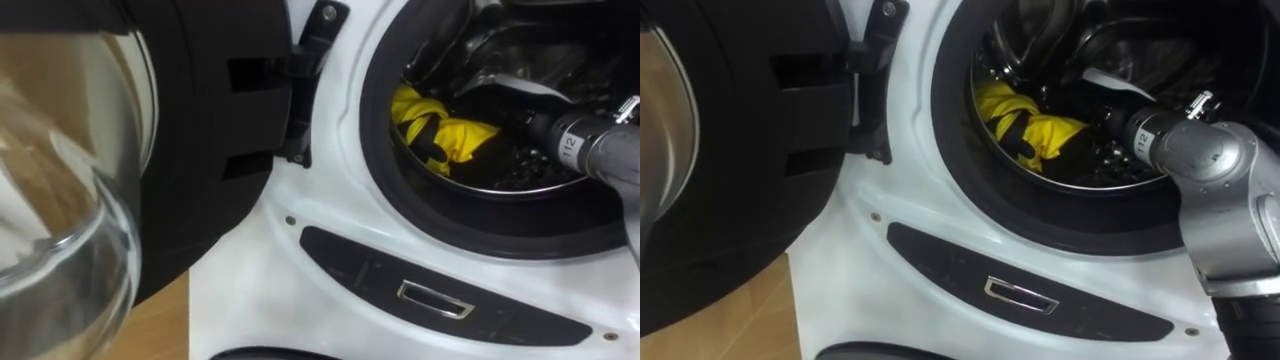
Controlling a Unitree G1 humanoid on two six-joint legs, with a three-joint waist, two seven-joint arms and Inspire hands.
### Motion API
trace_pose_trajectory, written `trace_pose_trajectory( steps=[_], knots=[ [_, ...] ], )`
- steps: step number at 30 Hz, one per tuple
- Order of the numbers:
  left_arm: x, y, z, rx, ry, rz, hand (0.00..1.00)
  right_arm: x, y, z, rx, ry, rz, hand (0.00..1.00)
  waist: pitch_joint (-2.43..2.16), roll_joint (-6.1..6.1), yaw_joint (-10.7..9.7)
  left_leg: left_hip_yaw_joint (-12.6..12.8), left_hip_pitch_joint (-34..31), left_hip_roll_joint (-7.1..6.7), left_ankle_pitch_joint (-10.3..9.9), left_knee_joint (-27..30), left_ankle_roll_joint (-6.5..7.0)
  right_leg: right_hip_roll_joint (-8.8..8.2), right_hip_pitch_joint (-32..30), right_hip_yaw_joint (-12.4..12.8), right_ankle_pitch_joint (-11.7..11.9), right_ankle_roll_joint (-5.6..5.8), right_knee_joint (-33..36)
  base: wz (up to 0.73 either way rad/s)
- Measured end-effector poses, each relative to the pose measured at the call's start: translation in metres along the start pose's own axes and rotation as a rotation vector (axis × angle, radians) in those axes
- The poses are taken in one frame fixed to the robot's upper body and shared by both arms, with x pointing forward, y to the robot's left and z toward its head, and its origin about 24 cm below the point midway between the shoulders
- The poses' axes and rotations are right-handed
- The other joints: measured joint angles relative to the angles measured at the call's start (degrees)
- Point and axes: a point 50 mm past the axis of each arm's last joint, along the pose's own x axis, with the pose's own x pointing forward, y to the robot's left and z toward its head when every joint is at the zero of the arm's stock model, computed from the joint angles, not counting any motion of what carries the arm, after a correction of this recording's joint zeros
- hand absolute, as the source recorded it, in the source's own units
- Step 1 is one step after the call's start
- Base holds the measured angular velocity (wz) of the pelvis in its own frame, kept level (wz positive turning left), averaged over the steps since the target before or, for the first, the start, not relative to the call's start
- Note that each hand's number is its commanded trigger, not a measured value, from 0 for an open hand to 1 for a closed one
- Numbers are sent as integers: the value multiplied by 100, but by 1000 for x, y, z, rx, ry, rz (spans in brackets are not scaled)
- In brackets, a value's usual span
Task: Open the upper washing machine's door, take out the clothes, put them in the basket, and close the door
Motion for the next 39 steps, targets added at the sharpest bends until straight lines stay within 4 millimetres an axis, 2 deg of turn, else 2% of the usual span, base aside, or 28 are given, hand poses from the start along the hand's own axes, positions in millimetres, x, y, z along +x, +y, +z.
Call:
trace_pose_trajectory(
  steps=[5, 8, 11, 13, 17, 20, 21, 23, 28, 30, 32, 36, 39],
  knots=[
    [1, 1, -9, -4, 15, 32, 0, -5, 1, 9, -22, -42, -20, 100, 0, 21, 5, 102, 40, 25, 3, -66, -6, 37, -33, 90, 4, -5, 5, -10],
    [1, -5, -18, -7, 35, 33, 0, -14, 1, 20, -50, -96, -61, 100, -32, 115, -67, 158, 61, 43, 2, -129, -6, 53, -55, 104, 3, -4, 5, -2],
    [1, -8, -22, -33, 22, 26, 0, -30, 1, 32, -74, -189, -138, 100, -34, 240, -132, 176, 83, 60, 4, -144, -1, 74, -59, 103, 3, -4, 1, -4],
    [1, -11, -23, -60, 3, 35, 0, -44, -1, 39, -67, -265, -194, 100, -26, 282, -166, 180, 84, 67, 5, -175, 1, 78, -81, 100, 1, -1, -1, 0],
    [0, -22, -33, -97, -13, 26, 0, -77, 6, 40, 55, -428, -291, 100, -67, 398, -239, 366, 104, 70, 5, -176, 1, 73, -81, 246, 0, 1, -5, 0],
    [-1, -25, -51, -141, 25, 36, 0, -89, 22, 35, 194, -530, -304, 100, -64, 458, -379, 500, 202, 76, 5, -162, 1, 60, -9, 312, -4, 7, -15, -12],
    [-1, -26, -58, -153, 44, 42, 0, -91, 29, 32, 226, -545, -300, 100, -88, 499, -407, 518, 245, 89, 5, -159, 0, 56, 31, 373, -6, 10, -20, -19],
    [-2, -26, -63, -152, 57, 48, 0, -94, 34, 33, 225, -567, -296, 100, -105, 542, -493, 588, 290, 87, 4, -170, 0, 48, 70, 409, -7, 12, -11, -3],
    [-2, -27, -62, -143, 46, 49, 0, -95, 40, 28, 261, -563, -292, 100, -99, 548, -499, 671, 290, 83, -6, -183, 11, 37, 63, 417, -13, 21, -14, 1],
    [-2, -29, -63, -139, 47, 40, 0, -95, 42, 28, 278, -574, -281, 100, -85, 561, -507, 746, 296, 103, -87, -231, 64, 54, 53, 414, -61, 95, -16, 0],
    [-2, -29, -63, -138, 46, 35, 0, -95, 42, 28, 285, -577, -280, 100, -66, 563, -538, 783, 290, 146, -164, -242, 99, 90, 41, 403, -74, 113, -14, 2],
    [-3, -33, -72, -139, 68, 17, 0, -96, 47, 24, 323, -576, -255, 100, -73, 551, -622, 802, 291, 144, -165, -238, 98, 96, 34, 393, -74, 113, -7, -4],
    [-3, -32, -70, -140, 61, 20, 0, -96, 48, 24, 329, -581, -252, 100, -80, 533, -644, 803, 290, 153, -170, -233, 90, 109, 31, 406, -74, 113, -7, -1]
  ],
)
